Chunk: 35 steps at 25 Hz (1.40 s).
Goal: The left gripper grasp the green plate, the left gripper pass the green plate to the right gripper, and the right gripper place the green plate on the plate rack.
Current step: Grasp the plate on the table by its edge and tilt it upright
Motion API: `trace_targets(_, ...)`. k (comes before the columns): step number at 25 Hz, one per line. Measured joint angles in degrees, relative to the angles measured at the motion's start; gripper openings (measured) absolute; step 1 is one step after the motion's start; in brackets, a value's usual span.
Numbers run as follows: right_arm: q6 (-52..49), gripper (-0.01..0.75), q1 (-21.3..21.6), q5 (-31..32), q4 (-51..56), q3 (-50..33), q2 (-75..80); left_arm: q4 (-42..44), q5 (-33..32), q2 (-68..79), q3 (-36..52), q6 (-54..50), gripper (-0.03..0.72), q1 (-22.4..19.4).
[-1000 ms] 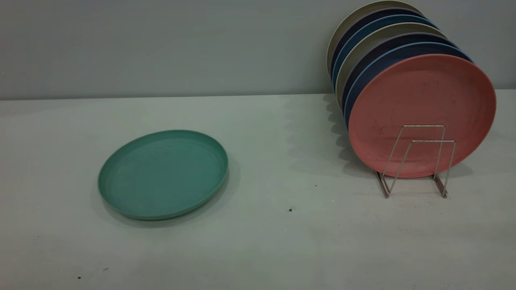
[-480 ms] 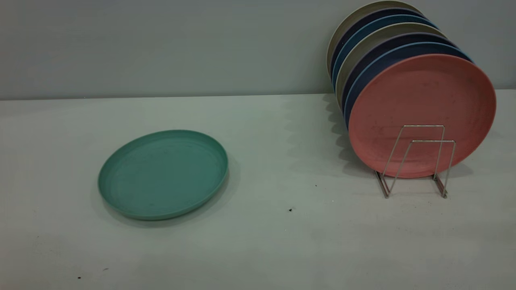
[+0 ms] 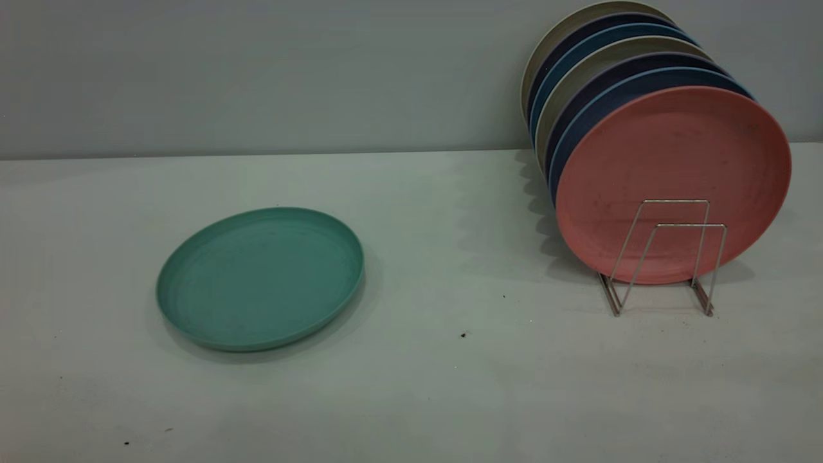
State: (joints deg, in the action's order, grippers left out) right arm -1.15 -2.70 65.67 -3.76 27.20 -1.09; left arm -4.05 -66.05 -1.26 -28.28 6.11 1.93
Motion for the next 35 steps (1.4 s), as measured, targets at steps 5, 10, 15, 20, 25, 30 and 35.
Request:
trace_targets(5,0.0,0.417,0.0,0.0,0.0,0.0,0.0,0.0,0.0,0.0,0.0,0.0,0.58,0.0)
trace_targets(10,0.0,0.417,0.0,-0.2,0.5,0.0,0.0,0.0,0.7,0.0,0.0,0.0,0.58,0.0)
trace_targets(15,0.0,0.417,0.0,-0.9,0.9,0.5,0.7,1.9,4.7,0.7,-0.6,-0.9,0.58,0.0)
trace_targets(20,0.8,0.43,0.0,-6.4,1.5,5.2,12.2,3.7,10.2,12.3,-3.2,-5.4,0.58,0.0)
trace_targets(25,1.7,0.462,0.0,-14.7,1.6,9.7,28.3,2.5,16.1,33.5,-8.4,-5.7,0.58,0.0)
trace_targets(30,6.9,0.469,0.0,-19.9,5.5,14.2,43.3,0.3,19.4,51.5,-15.1,-5.7,0.58,0.0)
trace_targets(35,17.9,0.469,0.0,-27.6,17.3,15.9,56.3,-2.3,23.0,66.9,-20.4,-5.7,0.566,0.0)
